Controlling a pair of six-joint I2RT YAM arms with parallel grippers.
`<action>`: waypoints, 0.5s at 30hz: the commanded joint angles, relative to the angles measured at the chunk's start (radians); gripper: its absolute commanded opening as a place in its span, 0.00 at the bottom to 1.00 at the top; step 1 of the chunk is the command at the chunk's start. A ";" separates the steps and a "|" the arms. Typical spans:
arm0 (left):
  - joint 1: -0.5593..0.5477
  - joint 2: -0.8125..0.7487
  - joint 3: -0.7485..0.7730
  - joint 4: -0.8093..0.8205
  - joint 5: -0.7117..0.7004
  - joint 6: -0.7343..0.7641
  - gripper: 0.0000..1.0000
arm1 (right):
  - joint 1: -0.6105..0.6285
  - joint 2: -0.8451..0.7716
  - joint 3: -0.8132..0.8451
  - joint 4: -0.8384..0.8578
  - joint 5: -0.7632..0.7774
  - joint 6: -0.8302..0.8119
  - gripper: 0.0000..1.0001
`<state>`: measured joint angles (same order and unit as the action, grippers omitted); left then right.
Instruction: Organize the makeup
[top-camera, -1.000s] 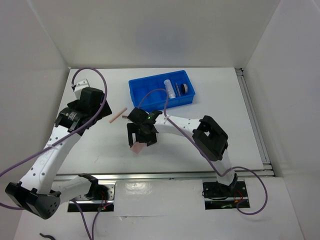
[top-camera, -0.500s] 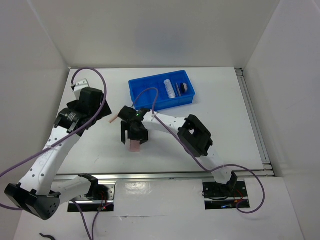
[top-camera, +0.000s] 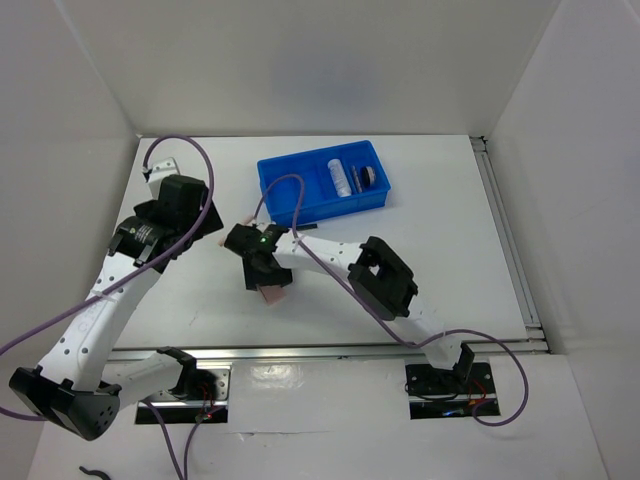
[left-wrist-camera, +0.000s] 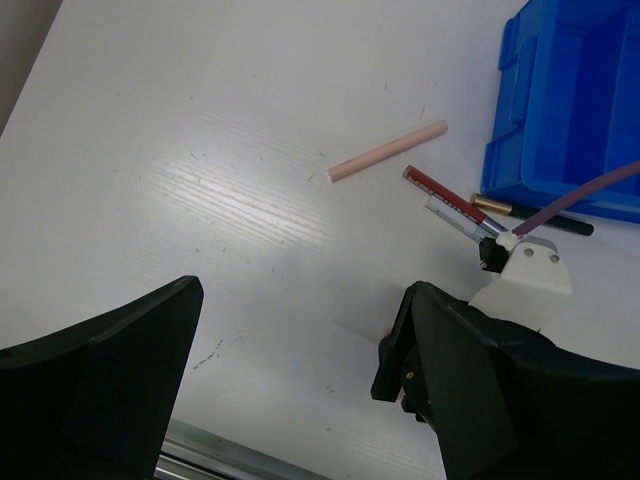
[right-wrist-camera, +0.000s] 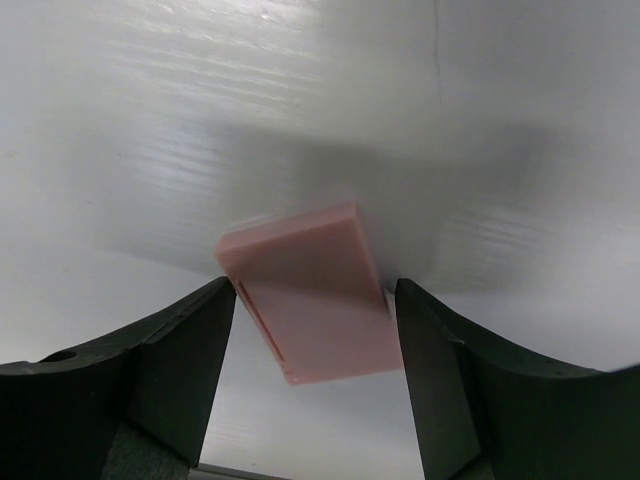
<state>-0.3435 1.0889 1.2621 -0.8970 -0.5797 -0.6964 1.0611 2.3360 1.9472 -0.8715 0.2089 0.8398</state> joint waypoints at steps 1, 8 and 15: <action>0.005 -0.020 -0.004 0.035 -0.019 0.025 1.00 | 0.019 0.019 -0.073 -0.058 0.060 -0.064 0.73; 0.005 -0.020 -0.013 0.035 -0.009 0.025 1.00 | 0.019 0.028 -0.073 -0.067 0.080 -0.111 0.67; 0.005 -0.020 -0.013 0.056 0.018 0.034 1.00 | 0.019 -0.016 -0.085 -0.044 0.093 -0.133 0.39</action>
<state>-0.3435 1.0885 1.2491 -0.8780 -0.5697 -0.6819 1.0760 2.3169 1.9091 -0.8757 0.2657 0.7284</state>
